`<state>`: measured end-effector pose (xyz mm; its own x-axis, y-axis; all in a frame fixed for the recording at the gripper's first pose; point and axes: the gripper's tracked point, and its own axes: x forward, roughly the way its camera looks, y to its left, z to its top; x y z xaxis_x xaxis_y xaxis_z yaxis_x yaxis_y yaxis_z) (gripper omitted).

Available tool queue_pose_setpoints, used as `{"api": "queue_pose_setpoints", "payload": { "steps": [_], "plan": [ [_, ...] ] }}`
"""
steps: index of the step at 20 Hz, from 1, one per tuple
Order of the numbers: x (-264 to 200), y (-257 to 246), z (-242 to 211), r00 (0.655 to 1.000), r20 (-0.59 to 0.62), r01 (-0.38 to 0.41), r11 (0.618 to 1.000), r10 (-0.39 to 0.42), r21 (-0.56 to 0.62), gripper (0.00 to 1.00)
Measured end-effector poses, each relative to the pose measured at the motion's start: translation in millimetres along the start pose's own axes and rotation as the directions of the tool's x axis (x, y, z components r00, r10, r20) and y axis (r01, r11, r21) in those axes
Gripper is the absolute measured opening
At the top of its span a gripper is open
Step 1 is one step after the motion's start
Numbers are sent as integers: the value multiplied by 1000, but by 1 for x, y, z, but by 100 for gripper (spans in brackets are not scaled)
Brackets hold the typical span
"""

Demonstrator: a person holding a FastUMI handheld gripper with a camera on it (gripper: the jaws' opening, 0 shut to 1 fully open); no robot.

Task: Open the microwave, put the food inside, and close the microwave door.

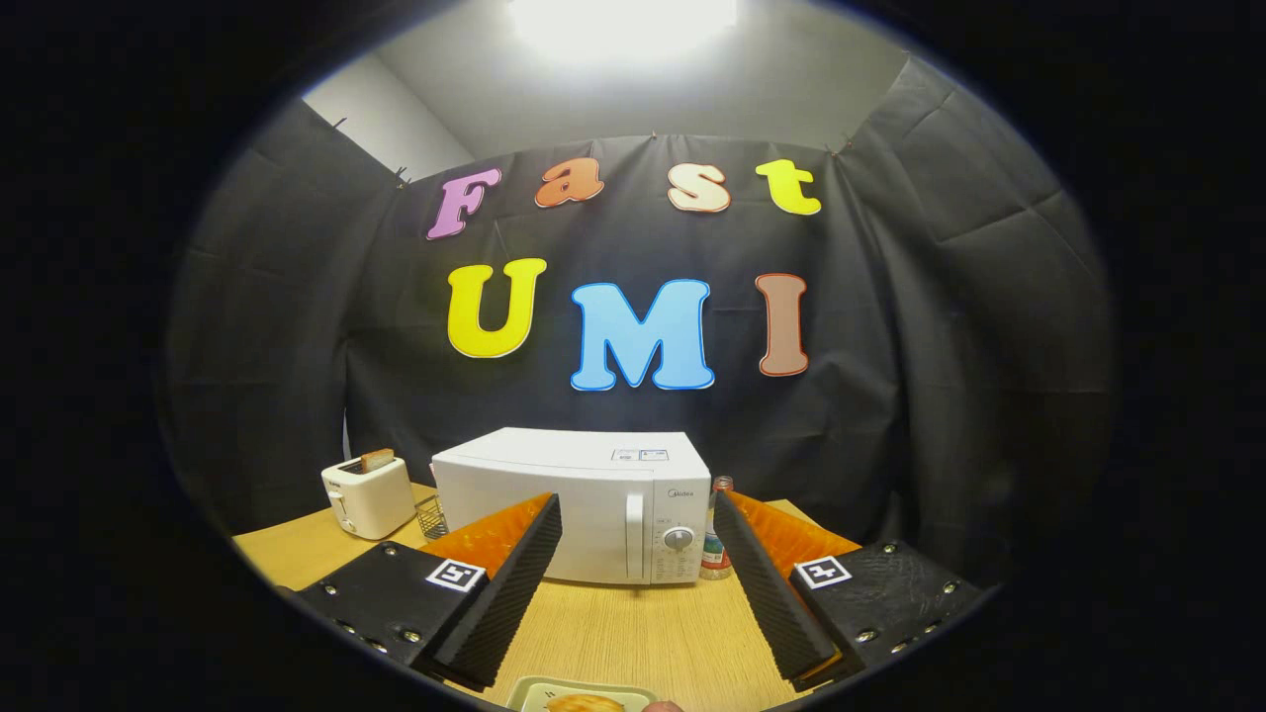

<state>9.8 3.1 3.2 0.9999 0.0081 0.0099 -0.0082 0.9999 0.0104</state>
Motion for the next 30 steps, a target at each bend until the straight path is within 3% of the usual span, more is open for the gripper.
{"api": "queue_pose_setpoints", "payload": {
  "steps": [16, 30],
  "plan": [
    [66, 20, -9, 999, -9, -33, 999, 33, 31, 98],
    [183, 8, -100, 983, -179, -37, 999, 38, 12, 98]
  ]
}}
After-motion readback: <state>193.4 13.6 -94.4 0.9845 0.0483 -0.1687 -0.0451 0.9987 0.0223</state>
